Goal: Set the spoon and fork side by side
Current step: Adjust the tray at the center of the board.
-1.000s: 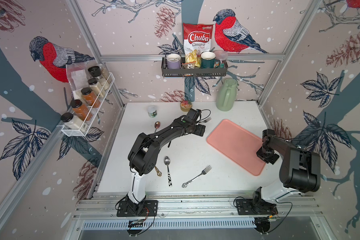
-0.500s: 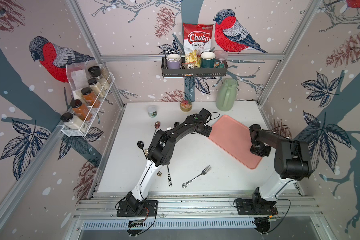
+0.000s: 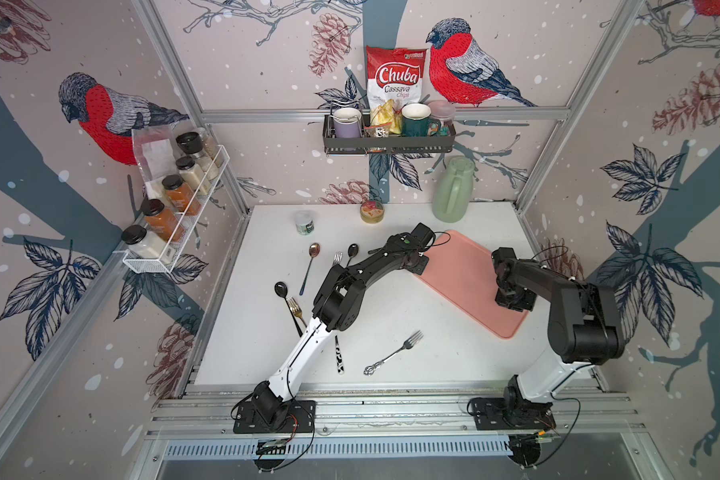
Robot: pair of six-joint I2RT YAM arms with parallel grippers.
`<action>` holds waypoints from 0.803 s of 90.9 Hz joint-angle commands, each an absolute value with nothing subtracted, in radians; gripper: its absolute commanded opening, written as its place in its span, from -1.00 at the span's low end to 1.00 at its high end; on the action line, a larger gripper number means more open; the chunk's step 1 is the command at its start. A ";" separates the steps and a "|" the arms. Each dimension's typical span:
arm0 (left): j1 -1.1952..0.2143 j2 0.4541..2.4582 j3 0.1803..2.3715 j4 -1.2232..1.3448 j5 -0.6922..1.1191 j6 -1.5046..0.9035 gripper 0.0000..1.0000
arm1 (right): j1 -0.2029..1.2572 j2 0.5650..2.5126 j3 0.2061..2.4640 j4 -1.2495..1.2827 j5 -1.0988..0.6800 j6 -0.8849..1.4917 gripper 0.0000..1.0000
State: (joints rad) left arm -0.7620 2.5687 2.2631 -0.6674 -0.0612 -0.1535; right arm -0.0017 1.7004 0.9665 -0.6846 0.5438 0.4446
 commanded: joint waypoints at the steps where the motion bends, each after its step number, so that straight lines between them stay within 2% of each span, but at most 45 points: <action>1: -0.772 2.543 2.201 -0.703 -0.094 -0.168 -0.82 | -0.010 1.675 0.970 -0.699 0.511 0.471 -0.94; 9: -0.787 2.474 2.097 -0.668 -0.140 -0.201 -0.86 | -0.036 1.633 0.967 -0.701 0.431 0.486 -0.56; 20: -0.816 2.371 1.920 -0.597 -0.160 -0.256 -0.93 | -0.076 1.563 0.951 -0.700 0.354 0.504 0.19; 23: -0.825 2.348 1.876 -0.586 -0.178 -0.279 -0.94 | -0.090 1.543 0.946 -0.705 0.339 0.514 0.30; 36: -0.851 2.256 1.687 -0.508 -0.210 -0.414 -0.94 | -0.155 1.470 0.906 -0.700 0.236 0.536 0.47; 73: -0.867 1.966 1.226 -0.343 -0.326 -0.808 -1.00 | -0.162 1.498 0.843 -0.620 0.081 0.555 0.61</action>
State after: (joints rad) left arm -0.8665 2.0106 1.3079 -0.3389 -0.2615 -0.6518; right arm -0.1783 1.4872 0.8448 -0.6491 0.1387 0.5312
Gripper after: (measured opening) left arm 0.060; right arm 0.797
